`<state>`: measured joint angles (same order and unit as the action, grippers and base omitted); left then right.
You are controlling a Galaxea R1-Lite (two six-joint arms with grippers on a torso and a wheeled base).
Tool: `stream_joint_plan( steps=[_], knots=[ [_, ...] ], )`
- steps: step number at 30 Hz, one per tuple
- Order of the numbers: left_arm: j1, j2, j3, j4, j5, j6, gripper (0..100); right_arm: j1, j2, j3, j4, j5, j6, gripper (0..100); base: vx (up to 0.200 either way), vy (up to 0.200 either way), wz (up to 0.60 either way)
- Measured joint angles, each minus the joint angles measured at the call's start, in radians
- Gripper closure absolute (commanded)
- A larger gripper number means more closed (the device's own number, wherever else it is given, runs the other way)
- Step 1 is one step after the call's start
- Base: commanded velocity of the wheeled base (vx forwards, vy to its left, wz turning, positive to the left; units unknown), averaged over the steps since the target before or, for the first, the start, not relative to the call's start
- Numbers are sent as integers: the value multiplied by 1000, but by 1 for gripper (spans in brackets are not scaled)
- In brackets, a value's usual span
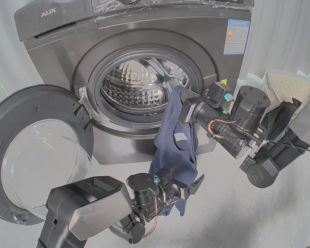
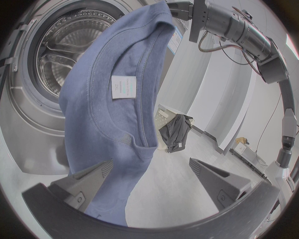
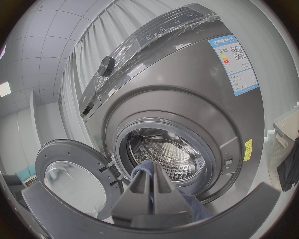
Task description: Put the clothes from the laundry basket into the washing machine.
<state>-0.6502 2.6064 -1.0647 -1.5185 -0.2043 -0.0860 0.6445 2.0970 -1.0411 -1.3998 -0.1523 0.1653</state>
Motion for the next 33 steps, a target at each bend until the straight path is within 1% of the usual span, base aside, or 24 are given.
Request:
stream_joint_plan(
  steps=[6, 16, 24, 25, 27, 33],
  knots=[
    [5, 41, -63, 21, 9, 3, 0, 3, 4, -7, 0, 0, 2, 100, 0, 0, 0],
    [17, 121, -218, 81, 47, 9, 0, 8, 4, -7, -5, 0, 4, 100, 0, 0, 0],
    [24, 170, -324, 105, 101, 16, 0, 12, 2, -4, -11, 0, 4, 100, 0, 0, 0],
    [25, 174, -334, 108, 111, 16, 100, 12, 2, -3, -12, 0, 4, 100, 0, 0, 0],
    [26, 181, -347, 111, 125, 18, 100, 13, 1, -3, -14, 1, 4, 100, 0, 0, 0],
    [35, 191, -370, 103, 132, 18, 100, 11, -1, 1, -14, 0, 12, 100, 0, 0, 0]
  ],
)
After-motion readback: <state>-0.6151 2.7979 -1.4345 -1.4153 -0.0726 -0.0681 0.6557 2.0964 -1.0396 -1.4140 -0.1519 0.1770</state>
